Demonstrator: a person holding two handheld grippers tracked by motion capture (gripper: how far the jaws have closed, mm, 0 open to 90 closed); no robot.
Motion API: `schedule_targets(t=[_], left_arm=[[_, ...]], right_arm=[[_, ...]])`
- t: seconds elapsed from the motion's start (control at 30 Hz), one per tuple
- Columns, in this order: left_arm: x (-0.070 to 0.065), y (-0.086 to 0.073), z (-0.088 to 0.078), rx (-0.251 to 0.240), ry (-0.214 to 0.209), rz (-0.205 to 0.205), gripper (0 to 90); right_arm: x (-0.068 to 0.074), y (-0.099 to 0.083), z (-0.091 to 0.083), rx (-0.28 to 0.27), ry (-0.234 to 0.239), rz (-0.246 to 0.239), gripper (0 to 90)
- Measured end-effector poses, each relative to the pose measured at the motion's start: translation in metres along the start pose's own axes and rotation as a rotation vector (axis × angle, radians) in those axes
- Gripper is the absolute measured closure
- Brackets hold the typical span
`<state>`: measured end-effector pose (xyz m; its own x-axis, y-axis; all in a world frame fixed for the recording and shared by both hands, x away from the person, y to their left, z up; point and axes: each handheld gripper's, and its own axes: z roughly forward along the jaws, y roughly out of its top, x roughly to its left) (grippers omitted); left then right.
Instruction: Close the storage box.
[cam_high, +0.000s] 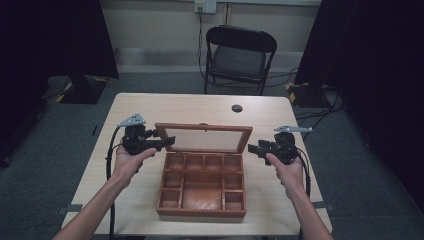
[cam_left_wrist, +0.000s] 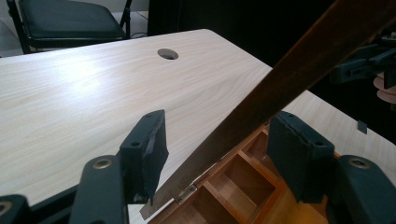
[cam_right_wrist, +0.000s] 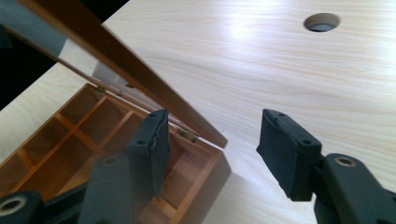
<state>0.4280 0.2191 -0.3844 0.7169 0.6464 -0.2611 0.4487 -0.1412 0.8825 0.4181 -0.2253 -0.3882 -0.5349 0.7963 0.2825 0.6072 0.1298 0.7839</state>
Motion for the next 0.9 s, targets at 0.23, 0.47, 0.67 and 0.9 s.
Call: schedule_targets(t=[0.23,0.47,0.67,0.9], left_arm=[[-0.005,-0.004,-0.003,0.005,0.003,0.000,32.4],[-0.009,-0.009,-0.003,0.023,0.005,0.005,27.3],[-0.013,-0.011,-0.002,0.050,0.021,0.012,19.7],[-0.019,-0.021,-0.004,0.078,0.023,0.020,15.9]], right_arm=[[0.002,0.011,0.002,-0.001,-0.022,-0.022,41.3],[0.005,0.024,0.000,-0.025,-0.025,-0.028,40.2],[0.012,0.035,-0.008,-0.042,0.030,-0.021,41.4],[0.025,0.052,-0.030,-0.063,0.083,-0.037,37.6]])
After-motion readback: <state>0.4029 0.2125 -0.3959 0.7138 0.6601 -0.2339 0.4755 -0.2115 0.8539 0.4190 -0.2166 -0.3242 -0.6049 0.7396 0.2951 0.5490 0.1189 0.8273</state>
